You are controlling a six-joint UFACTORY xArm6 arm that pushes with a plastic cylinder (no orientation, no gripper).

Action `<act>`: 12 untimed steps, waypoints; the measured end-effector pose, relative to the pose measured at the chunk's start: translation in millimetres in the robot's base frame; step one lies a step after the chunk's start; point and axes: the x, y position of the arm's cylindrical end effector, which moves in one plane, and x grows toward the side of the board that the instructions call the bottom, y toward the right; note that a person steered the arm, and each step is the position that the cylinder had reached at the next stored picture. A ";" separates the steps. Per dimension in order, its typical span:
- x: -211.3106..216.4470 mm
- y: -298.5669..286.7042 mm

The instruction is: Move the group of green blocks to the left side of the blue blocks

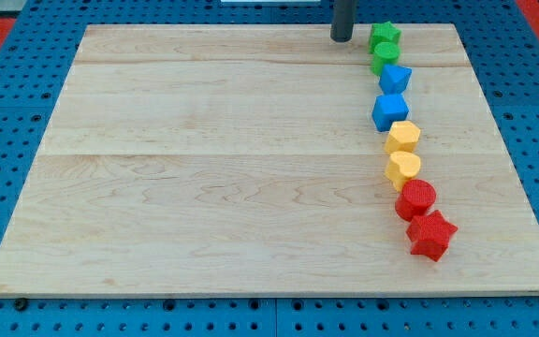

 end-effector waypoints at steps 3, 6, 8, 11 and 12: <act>-2.3 -12.0; -3.8 16.6; -11.2 68.0; 27.2 100.6; 42.1 82.3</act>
